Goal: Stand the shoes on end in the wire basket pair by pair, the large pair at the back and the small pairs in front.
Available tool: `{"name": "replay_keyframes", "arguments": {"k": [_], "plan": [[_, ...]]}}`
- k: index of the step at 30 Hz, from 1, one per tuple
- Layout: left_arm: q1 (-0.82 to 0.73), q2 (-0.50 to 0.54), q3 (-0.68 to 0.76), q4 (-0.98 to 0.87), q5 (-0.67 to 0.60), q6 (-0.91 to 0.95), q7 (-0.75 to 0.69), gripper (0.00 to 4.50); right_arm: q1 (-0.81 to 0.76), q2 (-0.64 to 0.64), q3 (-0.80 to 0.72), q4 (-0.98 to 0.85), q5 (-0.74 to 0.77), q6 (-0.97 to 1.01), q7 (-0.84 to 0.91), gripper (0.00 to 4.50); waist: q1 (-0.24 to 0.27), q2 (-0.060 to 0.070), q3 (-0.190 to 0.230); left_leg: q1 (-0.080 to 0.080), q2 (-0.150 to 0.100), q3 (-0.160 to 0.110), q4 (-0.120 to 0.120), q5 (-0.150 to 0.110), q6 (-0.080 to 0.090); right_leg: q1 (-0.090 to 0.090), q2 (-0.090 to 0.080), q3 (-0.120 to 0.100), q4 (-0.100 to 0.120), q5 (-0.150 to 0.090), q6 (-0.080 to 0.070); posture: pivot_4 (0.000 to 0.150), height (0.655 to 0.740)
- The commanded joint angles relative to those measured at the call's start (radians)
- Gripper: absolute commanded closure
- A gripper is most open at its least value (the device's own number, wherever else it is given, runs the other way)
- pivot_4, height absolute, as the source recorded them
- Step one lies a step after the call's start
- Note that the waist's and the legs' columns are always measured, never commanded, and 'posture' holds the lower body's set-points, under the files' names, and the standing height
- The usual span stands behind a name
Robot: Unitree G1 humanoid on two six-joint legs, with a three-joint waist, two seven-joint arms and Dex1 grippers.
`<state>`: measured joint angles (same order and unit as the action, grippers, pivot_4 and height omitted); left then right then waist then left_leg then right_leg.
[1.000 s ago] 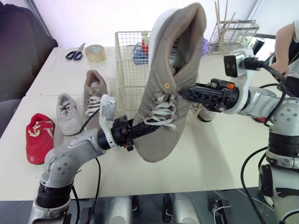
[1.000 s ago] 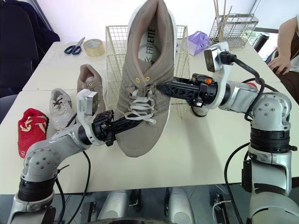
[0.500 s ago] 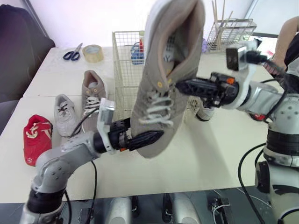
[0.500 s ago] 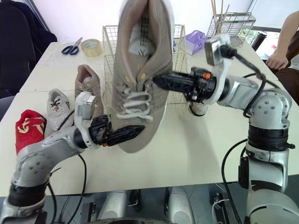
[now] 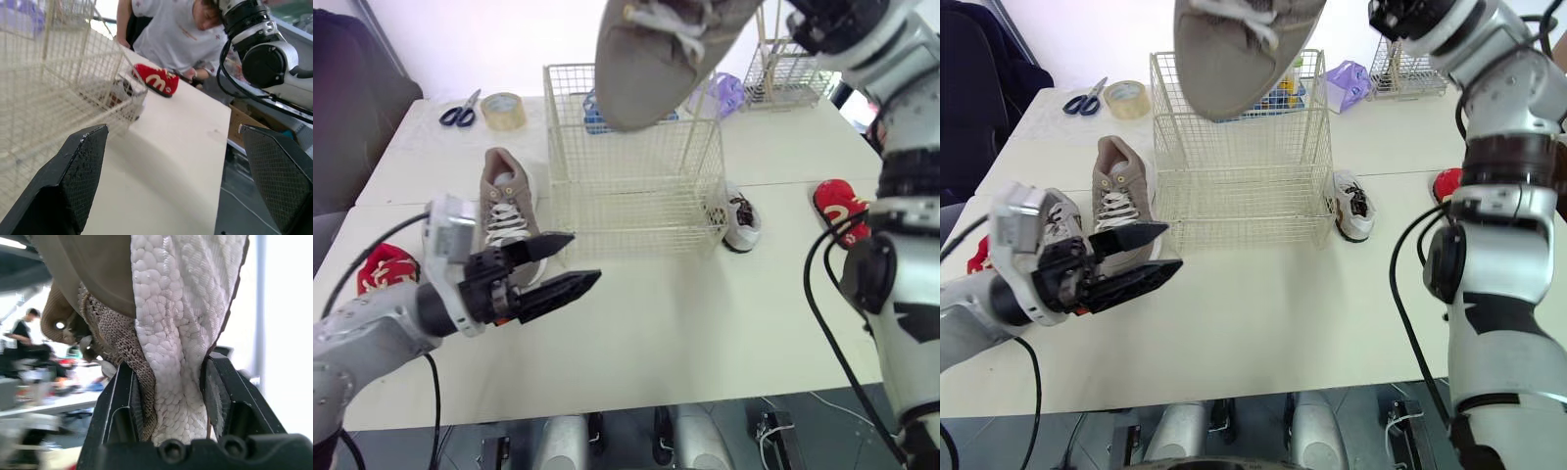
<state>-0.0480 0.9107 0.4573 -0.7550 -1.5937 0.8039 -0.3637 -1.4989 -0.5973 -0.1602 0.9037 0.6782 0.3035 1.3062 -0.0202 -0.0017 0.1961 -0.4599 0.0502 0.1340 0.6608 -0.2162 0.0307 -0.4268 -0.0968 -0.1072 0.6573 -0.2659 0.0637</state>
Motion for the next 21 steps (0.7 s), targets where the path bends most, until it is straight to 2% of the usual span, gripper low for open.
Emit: {"name": "replay_keyframes", "arguments": {"k": [1,8,21], "plan": [[0.016,0.035,0.067,-0.03,-0.041,-0.032,0.023,0.05,-0.098,0.023,-0.008,0.203,-0.124,-0.226,0.022,3.2,-0.002,0.0,0.0,0.0,0.0,0.0,0.0,0.001,-0.002,0.0,0.0,0.0,0.0,0.0,0.0,0.15,0.74],[0.064,0.039,0.078,-0.052,-0.051,-0.063,0.058,0.05,-0.151,0.058,-0.019,0.368,-0.286,-0.41,-0.037,3.2,-0.001,0.002,0.001,0.0,0.0,0.001,-0.003,0.004,-0.007,-0.002,0.0,0.0,0.0,0.0,0.0,0.15,0.74],[0.078,0.042,0.052,-0.069,-0.059,-0.097,0.079,0.05,-0.2,0.025,-0.132,0.405,-0.338,-0.418,-0.095,3.2,0.0,0.002,0.001,0.0,0.0,0.0,-0.005,0.005,-0.009,-0.002,0.0,0.0,-0.001,0.001,-0.001,0.15,0.74]]}}
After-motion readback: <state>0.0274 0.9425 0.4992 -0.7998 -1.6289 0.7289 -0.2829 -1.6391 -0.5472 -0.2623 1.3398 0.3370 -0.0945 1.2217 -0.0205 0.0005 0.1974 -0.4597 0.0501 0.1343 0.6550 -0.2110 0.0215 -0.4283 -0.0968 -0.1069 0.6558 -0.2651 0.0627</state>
